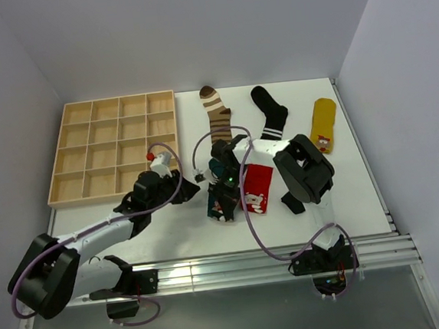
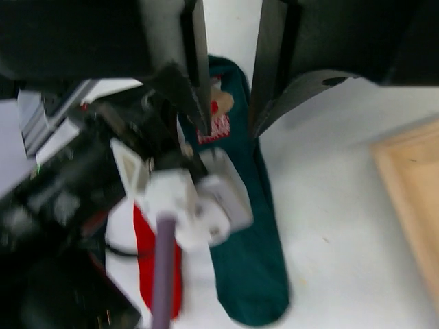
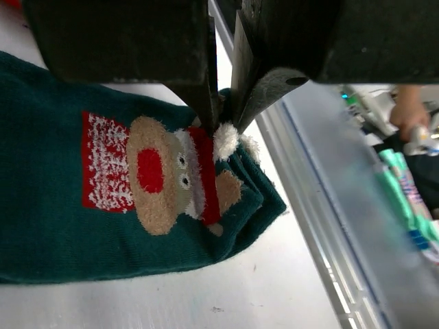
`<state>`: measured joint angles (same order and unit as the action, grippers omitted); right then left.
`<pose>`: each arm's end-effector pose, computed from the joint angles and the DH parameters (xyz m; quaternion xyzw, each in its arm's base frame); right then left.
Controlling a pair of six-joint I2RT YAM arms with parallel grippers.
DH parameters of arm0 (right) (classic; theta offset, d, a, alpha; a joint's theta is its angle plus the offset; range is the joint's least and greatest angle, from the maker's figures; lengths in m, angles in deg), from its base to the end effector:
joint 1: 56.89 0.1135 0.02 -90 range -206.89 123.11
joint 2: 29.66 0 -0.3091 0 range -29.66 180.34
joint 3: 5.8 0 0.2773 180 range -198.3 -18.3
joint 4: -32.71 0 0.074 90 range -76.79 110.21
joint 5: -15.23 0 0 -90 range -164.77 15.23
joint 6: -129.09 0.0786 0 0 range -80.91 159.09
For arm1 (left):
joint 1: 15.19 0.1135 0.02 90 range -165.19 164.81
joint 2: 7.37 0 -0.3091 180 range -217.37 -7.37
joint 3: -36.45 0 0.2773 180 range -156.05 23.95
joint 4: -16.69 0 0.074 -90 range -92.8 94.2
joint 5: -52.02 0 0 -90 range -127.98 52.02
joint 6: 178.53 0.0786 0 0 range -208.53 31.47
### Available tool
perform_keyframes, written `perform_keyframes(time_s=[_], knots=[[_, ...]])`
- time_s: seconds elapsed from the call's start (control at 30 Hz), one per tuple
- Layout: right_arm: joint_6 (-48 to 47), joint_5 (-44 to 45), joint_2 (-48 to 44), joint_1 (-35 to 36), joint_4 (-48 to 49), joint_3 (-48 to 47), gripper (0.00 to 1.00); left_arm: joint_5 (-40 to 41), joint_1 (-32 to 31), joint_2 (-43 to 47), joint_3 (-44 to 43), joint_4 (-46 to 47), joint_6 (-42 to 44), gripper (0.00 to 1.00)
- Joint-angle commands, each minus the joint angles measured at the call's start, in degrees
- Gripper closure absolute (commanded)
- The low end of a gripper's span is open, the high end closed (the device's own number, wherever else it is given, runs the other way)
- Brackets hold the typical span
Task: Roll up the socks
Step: Roll the sock at the center of the board.
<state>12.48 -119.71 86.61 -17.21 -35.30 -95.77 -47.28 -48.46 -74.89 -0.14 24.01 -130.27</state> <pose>0.2691 0.2954 0.1385 0.4929 -0.7810 -0.3755 0.0780 0.2259 -0.1634 0.1959 -0.0173 0.8351 -0.3860 0.3916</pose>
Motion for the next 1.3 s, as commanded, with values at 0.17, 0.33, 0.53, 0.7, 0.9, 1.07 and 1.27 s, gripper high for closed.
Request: perform_keyframes(time_s=[0.17, 0.33, 0.53, 0.7, 0.9, 1.07, 1.27], knots=[[-4.9, -7.9, 5.4, -3.3, -9.4, -5.9, 0.93, -6.1, -6.2, -2.9, 6.0, 15.7, 0.3, 0.49], [-4.9, -8.3, 6.8, -3.8, -10.2, -6.5, 0.93, -7.6, -7.9, -5.3, 6.7, 18.9, 1.6, 0.42], [-6.2, -9.7, 9.2, -4.7, -13.0, -8.0, 0.93, -8.9, -9.3, -8.9, 7.3, 24.8, 3.6, 0.36], [-7.1, -10.5, 10.6, -5.2, -14.4, -8.7, 0.93, -11.4, -9.5, -13.5, 7.0, 29.7, 3.7, 0.35], [-6.8, -10.6, 11.5, -6.2, -14.3, -8.7, 0.93, -13.8, -9.5, -18.7, 7.0, 34.1, 2.9, 0.35], [-6.0, -10.8, 12.4, -7.0, -14.2, -8.8, 0.94, -14.7, -9.6, -21.9, 7.5, 36.7, 1.8, 0.36], [-4.7, -10.6, 13.0, -7.5, -13.3, -8.8, 0.94, -14.8, -9.5, -23.3, 7.8, 37.2, 1.0, 0.37]])
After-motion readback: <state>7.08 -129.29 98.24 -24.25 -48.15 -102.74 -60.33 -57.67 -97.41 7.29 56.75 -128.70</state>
